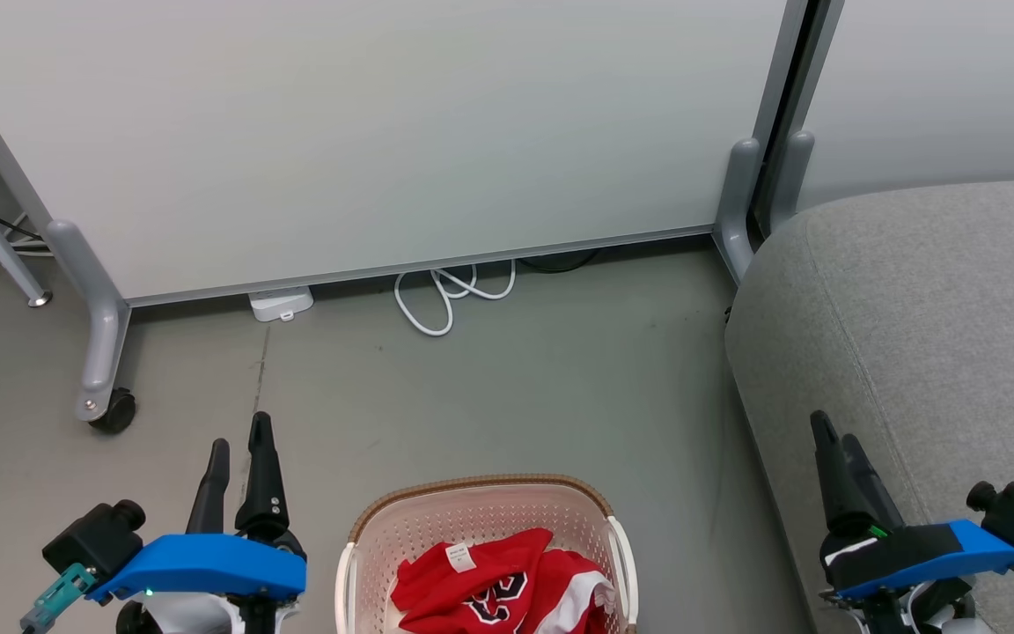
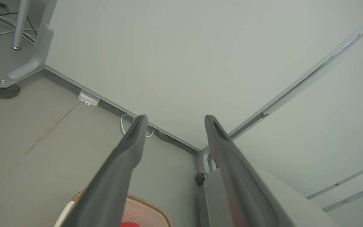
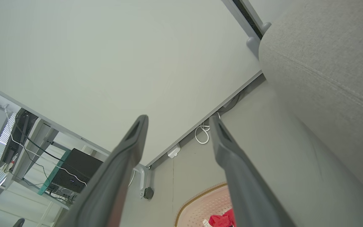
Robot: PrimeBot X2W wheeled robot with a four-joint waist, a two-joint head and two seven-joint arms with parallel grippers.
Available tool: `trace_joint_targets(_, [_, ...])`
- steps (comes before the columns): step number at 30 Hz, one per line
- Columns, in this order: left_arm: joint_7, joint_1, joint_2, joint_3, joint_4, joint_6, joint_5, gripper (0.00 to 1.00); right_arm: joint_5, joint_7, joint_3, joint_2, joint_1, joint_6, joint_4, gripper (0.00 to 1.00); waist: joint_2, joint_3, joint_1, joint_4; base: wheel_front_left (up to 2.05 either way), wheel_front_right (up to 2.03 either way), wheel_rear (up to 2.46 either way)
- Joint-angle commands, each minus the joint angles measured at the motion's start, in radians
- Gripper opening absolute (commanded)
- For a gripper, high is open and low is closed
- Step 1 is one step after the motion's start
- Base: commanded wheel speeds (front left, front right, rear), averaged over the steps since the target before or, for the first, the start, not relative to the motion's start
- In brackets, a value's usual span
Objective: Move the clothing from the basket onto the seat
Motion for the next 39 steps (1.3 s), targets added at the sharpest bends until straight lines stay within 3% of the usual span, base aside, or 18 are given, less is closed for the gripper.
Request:
trace_joint_targets(1, [-0.011,-0.019,0.008,-0.004,-0.012,-0.002,0.039,1.0,-0.058,-0.01,-0.003,-0.008,-0.025,0.002,-0.014,1.0,0.0,-0.001,0.0,0.0,0.0,0.0,0.0])
trace_joint_targets(24, [-0.077,-0.026,0.009,-0.043,0.022,0.002,0.314,1.0,-0.333,-0.04,0.011,-0.011,-0.022,0.002,-0.023,1.0,0.0,-0.004,0.0,0.002,0.0,0.0,0.0])
trace_joint_targets(39, [-0.11,-0.028,0.009,-0.063,0.037,0.01,0.426,1.0,-0.46,-0.056,0.013,-0.012,-0.022,0.002,-0.026,1.0,0.0,-0.006,0.0,-0.001,0.0,0.0,0.0])
